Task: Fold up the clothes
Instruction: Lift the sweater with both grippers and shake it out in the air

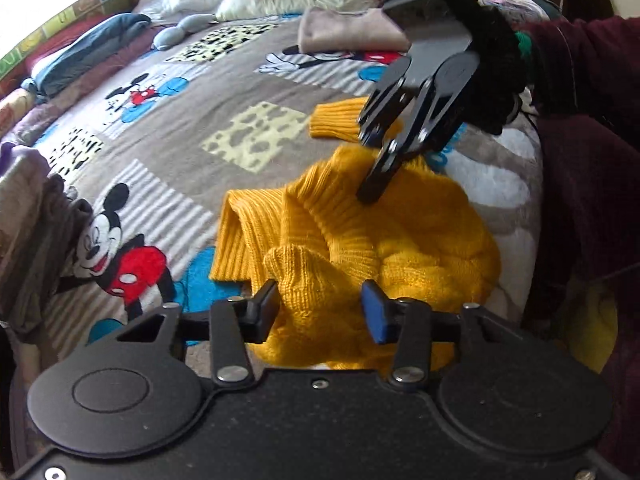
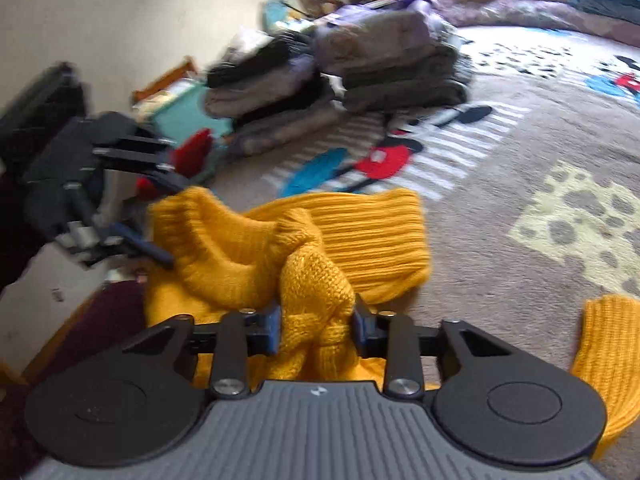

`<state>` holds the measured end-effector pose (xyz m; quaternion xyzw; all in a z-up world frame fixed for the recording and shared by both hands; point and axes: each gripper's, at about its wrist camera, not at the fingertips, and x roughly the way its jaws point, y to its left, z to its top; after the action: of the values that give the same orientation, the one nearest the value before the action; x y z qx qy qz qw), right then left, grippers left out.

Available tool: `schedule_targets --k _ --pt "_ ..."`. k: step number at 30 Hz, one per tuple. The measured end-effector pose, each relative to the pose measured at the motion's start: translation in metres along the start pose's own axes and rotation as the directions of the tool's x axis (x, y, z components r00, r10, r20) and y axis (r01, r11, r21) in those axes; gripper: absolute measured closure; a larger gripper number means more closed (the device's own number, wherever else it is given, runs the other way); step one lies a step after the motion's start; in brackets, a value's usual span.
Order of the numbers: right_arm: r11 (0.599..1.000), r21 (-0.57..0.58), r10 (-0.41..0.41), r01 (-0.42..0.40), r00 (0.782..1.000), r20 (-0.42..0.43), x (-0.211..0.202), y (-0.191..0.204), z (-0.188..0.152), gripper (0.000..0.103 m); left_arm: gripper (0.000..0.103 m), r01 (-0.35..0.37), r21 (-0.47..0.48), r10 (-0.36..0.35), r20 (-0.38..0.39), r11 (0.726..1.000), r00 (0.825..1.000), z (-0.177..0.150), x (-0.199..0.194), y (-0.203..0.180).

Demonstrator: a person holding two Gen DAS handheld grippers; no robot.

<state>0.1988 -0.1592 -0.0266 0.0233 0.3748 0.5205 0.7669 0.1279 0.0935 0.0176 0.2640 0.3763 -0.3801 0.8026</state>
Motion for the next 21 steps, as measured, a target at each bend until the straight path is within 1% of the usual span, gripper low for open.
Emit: schedule_targets --k 3,7,9,10,11,15,18,21 --pt "0.999 -0.046 0.023 -0.021 0.999 0.032 -0.020 0.013 -0.005 0.078 0.062 0.009 0.008 -0.008 -0.012 1.000 1.000 -0.002 0.000 -0.002" --pt "0.988 -0.151 -0.035 0.045 0.997 0.066 -0.052 0.037 -0.007 0.080 0.069 0.014 0.022 -0.014 -0.026 1.000 1.000 -0.001 -0.001 -0.004" --pt "0.977 -0.195 -0.070 0.084 0.994 0.079 -0.066 0.047 -0.006 0.080 0.083 -0.002 0.036 0.003 -0.027 0.999 1.000 0.006 -0.002 -0.007" --pt "0.971 -0.215 -0.088 0.105 0.992 0.085 -0.073 0.052 -0.005 0.080 0.083 -0.018 0.048 0.019 -0.022 0.999 1.000 0.011 -0.003 -0.009" --pt "0.964 -0.233 -0.107 0.126 0.990 0.092 -0.080 0.057 -0.004 0.080 0.086 -0.034 0.059 0.035 -0.017 0.998 0.999 0.017 -0.004 -0.010" --pt "0.941 -0.266 -0.183 0.210 0.975 0.124 -0.103 0.062 0.010 0.081 0.087 -0.118 0.106 0.115 0.037 0.987 0.993 0.051 -0.018 -0.008" --pt "0.929 -0.262 -0.222 0.263 0.959 0.177 -0.127 0.056 0.032 0.081 0.087 -0.184 0.132 0.175 0.082 0.974 0.981 0.083 -0.032 -0.001" --pt "0.914 -0.259 -0.255 0.313 0.938 0.233 -0.149 0.047 0.061 0.081 0.087 -0.249 0.147 0.231 0.126 0.957 0.965 0.116 -0.046 0.013"
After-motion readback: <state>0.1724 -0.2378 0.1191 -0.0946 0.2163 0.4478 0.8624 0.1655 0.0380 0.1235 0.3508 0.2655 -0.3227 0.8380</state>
